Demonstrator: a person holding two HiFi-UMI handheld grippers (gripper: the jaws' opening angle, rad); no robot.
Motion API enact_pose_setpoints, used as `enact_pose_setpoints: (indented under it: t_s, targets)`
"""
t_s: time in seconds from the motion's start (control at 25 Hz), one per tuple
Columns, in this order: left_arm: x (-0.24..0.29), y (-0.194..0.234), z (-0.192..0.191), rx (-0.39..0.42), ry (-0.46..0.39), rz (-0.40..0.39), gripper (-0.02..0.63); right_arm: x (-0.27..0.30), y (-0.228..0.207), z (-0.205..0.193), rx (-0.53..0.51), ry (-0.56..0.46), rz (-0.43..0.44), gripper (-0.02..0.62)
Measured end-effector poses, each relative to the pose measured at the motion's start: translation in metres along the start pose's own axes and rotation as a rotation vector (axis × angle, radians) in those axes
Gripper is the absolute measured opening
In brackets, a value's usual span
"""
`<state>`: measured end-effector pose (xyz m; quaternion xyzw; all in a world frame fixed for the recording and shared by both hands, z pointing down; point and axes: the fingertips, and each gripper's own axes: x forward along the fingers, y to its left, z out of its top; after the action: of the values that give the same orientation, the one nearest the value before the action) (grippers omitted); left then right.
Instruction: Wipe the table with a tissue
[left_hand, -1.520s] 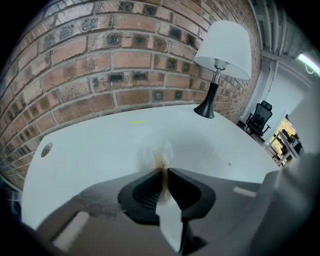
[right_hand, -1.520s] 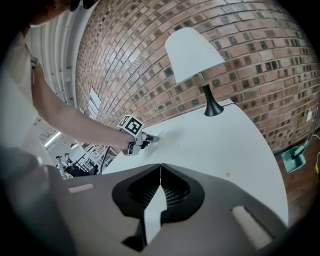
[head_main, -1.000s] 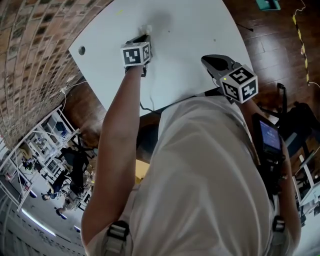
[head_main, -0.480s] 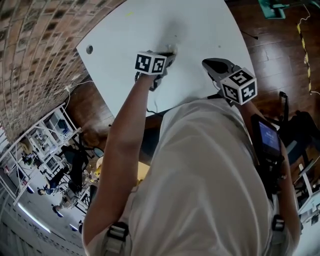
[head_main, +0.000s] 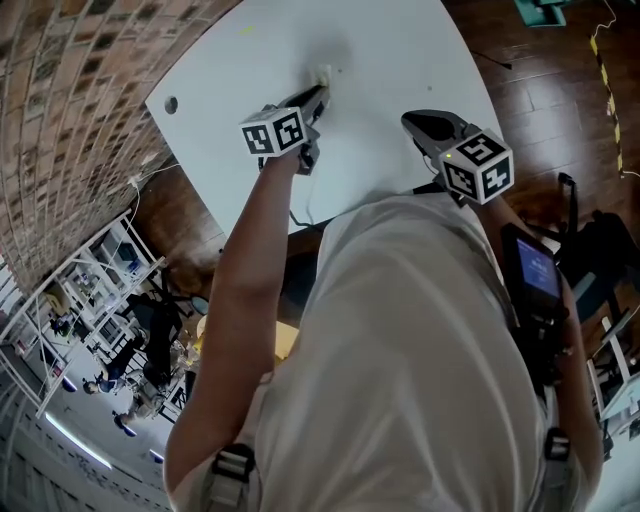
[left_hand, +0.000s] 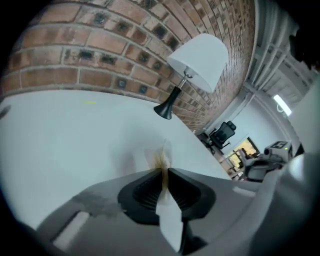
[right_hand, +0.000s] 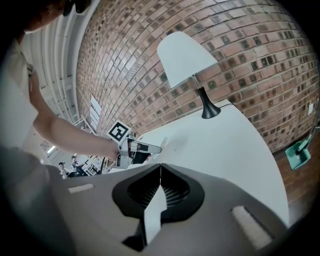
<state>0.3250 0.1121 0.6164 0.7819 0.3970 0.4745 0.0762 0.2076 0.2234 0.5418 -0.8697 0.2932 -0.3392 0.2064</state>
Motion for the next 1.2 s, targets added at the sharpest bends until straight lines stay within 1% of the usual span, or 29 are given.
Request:
enact_pose_setpoints:
  t_s: [0.12, 0.2, 0.32, 0.44, 0.52, 0.6, 0.68, 0.76, 0.84, 0.92, 0.96, 1.0, 1.08, 1.12, 1.16, 1.2]
  targets:
    - [-0.003, 0.033, 0.010, 0.095, 0.034, 0.214, 0.049, -0.004, -0.004, -0.002, 0.012, -0.005, -0.010, 0.009]
    - [-0.008, 0.050, 0.014, 0.141, 0.055, 0.333, 0.049, -0.009, -0.007, -0.004, 0.019, -0.010, -0.016, 0.009]
    - [-0.016, 0.069, 0.015, 0.164, 0.084, 0.446, 0.049, -0.018, -0.012, -0.006, 0.025, -0.015, -0.026, 0.009]
    - [-0.022, 0.080, 0.011, 0.207, 0.129, 0.512, 0.049, -0.024, -0.018, -0.009, 0.033, -0.018, -0.036, 0.009]
    - [-0.021, 0.080, 0.009, 0.209, 0.139, 0.516, 0.048, -0.026, -0.020, -0.010, 0.039, -0.020, -0.038, 0.009]
    - [-0.014, 0.073, 0.009, 0.197, 0.145, 0.490, 0.046, -0.027, -0.022, -0.011, 0.047, -0.019, -0.039, 0.009]
    - [0.000, 0.057, 0.011, 0.221, 0.158, 0.462, 0.046, -0.028, -0.024, -0.012, 0.053, -0.017, -0.038, 0.009]
    - [0.016, 0.040, 0.015, 0.262, 0.165, 0.441, 0.044, -0.029, -0.026, -0.012, 0.054, -0.018, -0.037, 0.009]
    - [0.030, 0.025, 0.019, 0.301, 0.179, 0.437, 0.044, -0.031, -0.028, -0.011, 0.055, -0.021, -0.037, 0.009]
    - [0.041, 0.013, 0.013, 0.344, 0.232, 0.430, 0.043, -0.035, -0.030, -0.013, 0.059, -0.023, -0.039, 0.009]
    - [0.047, 0.006, 0.007, 0.378, 0.267, 0.411, 0.043, -0.037, -0.032, -0.014, 0.061, -0.025, -0.039, 0.009]
    - [0.054, -0.004, 0.004, 0.430, 0.289, 0.379, 0.043, -0.039, -0.033, -0.015, 0.063, -0.026, -0.039, 0.009]
    - [0.069, -0.028, 0.001, 0.547, 0.299, 0.313, 0.043, -0.040, -0.034, -0.015, 0.065, -0.027, -0.037, 0.009]
    - [0.073, -0.038, -0.003, 0.580, 0.304, 0.294, 0.043, -0.040, -0.033, -0.015, 0.065, -0.028, -0.035, 0.009]
    - [0.077, -0.048, -0.009, 0.589, 0.304, 0.282, 0.043, -0.041, -0.032, -0.015, 0.064, -0.027, -0.033, 0.009]
    - [0.079, -0.057, -0.017, 0.579, 0.297, 0.271, 0.043, -0.043, -0.032, -0.015, 0.062, -0.025, -0.034, 0.009]
